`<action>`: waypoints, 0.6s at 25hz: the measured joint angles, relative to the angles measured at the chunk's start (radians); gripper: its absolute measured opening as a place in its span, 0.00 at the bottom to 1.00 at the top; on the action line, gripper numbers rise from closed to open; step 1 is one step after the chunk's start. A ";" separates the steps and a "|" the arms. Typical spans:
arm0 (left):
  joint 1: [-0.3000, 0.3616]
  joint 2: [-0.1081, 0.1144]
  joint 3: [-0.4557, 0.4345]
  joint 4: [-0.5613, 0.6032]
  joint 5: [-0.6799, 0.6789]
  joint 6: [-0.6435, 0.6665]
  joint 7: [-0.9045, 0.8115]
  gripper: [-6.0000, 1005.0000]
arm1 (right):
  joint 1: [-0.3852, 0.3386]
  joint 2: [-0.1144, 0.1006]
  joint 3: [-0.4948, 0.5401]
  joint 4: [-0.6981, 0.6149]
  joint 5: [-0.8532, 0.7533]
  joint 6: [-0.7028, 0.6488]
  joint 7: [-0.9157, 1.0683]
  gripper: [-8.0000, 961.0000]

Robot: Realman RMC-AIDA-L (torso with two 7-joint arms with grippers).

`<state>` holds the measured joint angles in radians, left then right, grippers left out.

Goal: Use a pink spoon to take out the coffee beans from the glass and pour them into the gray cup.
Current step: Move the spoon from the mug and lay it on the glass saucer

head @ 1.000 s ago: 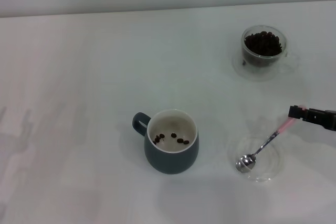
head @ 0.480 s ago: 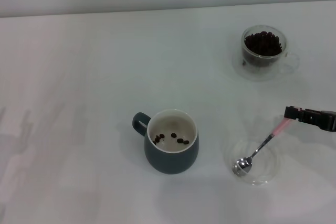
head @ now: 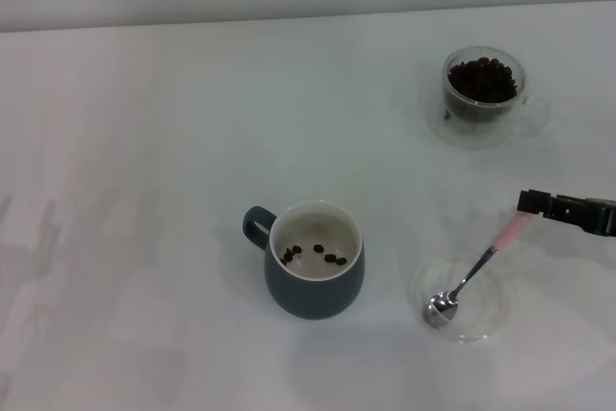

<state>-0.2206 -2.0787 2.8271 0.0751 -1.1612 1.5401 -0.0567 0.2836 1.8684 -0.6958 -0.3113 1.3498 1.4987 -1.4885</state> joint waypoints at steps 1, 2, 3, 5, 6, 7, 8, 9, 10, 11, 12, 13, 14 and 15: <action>0.000 0.000 0.000 0.000 0.000 0.000 0.000 0.55 | 0.001 0.000 0.002 0.000 0.000 0.000 0.000 0.35; 0.000 0.000 0.000 0.000 0.000 0.000 0.000 0.55 | 0.001 0.000 0.003 0.000 0.001 0.000 0.000 0.35; 0.000 0.000 0.000 0.000 0.000 0.000 0.000 0.55 | 0.002 0.000 0.004 0.000 0.002 -0.001 0.000 0.35; 0.000 0.000 0.000 0.000 0.000 0.000 0.000 0.55 | 0.003 0.000 0.005 -0.003 0.007 -0.004 0.000 0.35; 0.000 0.000 0.000 0.000 0.000 0.000 0.000 0.55 | 0.004 0.000 0.006 -0.004 0.008 -0.007 0.000 0.35; 0.000 0.000 0.000 0.000 0.000 0.000 0.000 0.55 | 0.005 0.000 0.006 -0.004 0.008 -0.011 0.001 0.35; 0.000 0.000 0.000 0.000 0.000 0.001 0.000 0.55 | 0.007 0.000 0.006 -0.003 0.008 -0.014 0.001 0.35; 0.000 0.000 0.000 0.000 0.000 0.001 0.000 0.55 | 0.010 0.000 0.007 -0.002 0.008 -0.018 0.001 0.35; 0.000 0.000 0.000 0.000 0.000 0.001 0.000 0.55 | 0.011 0.000 0.007 -0.001 0.008 -0.021 0.001 0.35; 0.000 0.000 0.000 0.000 -0.002 0.002 0.000 0.55 | 0.013 0.000 0.007 0.000 0.008 -0.025 0.001 0.35; 0.000 0.000 0.000 0.000 -0.002 0.002 0.000 0.55 | 0.013 0.000 0.007 0.000 0.008 -0.028 0.001 0.35; 0.000 0.000 0.000 0.000 -0.004 0.002 0.000 0.55 | 0.013 0.000 0.007 0.000 0.009 -0.031 0.001 0.35; 0.000 0.000 0.000 0.000 -0.006 0.002 0.000 0.55 | 0.013 0.000 0.007 0.000 0.010 -0.035 0.001 0.35; 0.000 0.000 0.000 0.000 -0.009 0.002 0.000 0.55 | 0.013 0.000 0.007 0.000 0.011 -0.037 0.001 0.35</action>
<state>-0.2209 -2.0785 2.8271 0.0751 -1.1707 1.5418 -0.0565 0.2964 1.8684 -0.6884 -0.3113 1.3612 1.4620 -1.4879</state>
